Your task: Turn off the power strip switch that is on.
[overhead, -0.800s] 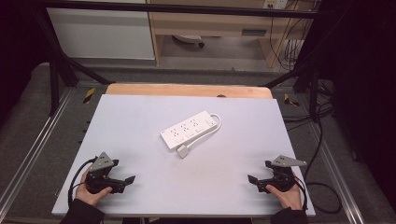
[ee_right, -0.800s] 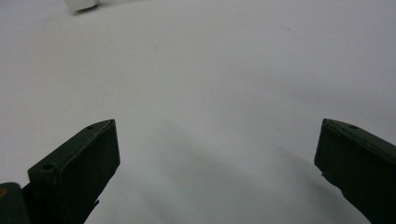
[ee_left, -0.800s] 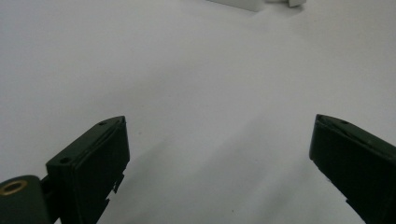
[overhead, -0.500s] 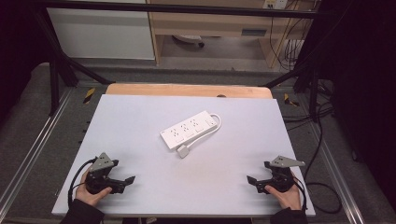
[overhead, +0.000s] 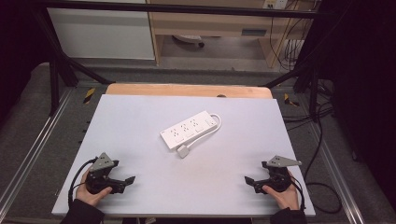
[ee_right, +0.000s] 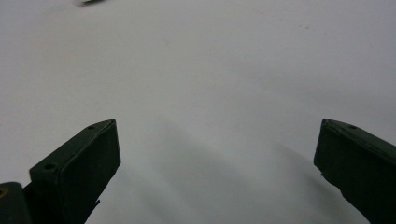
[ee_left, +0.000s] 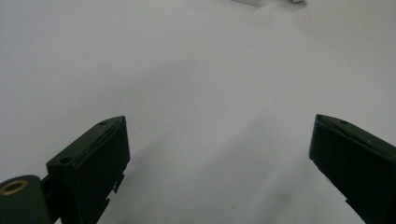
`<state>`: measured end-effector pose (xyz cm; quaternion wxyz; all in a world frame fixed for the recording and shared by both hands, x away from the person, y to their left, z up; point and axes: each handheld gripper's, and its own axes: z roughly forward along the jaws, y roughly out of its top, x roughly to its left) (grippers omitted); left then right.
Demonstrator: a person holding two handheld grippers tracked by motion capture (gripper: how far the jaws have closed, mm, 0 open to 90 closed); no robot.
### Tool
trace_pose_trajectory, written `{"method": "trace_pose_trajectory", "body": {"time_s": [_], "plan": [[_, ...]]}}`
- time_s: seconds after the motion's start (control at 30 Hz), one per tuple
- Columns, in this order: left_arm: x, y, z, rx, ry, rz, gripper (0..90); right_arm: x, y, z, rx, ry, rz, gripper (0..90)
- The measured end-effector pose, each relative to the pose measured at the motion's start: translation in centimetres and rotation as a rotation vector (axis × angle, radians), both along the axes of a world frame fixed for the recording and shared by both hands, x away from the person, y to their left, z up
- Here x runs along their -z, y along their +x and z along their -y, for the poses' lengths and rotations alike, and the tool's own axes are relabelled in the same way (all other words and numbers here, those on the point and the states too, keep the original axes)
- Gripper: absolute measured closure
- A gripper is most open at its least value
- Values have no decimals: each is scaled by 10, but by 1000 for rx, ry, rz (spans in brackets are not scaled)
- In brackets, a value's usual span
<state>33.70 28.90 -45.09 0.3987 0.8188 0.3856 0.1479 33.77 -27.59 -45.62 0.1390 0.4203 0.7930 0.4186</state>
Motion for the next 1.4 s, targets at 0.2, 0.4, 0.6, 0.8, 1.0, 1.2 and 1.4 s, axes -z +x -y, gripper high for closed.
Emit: {"method": "trace_pose_trajectory", "body": {"time_s": [0.2,0.4,0.6,0.8,1.0,1.2,1.4], "plan": [[0,0,0,0,0,-1,49,-2,0,0,4,1,8,10],[-1,0,0,-2,-3,2,51,-2,1,-2,3,0,4,10],[-1,0,0,-4,-3,1,52,-3,2,-4,3,1,3,10],[-1,0,-1,-6,-2,3,53,-5,3,-7,-3,-5,5,10],[-1,0,-1,-9,-2,2,54,-6,4,-12,-17,-8,8,10],[-1,0,-1,-9,-4,3,54,-8,5,-17,-25,-13,6,11],[-1,0,-1,-11,-8,5,56,-8,6,-22,-30,-24,0,11]]}}
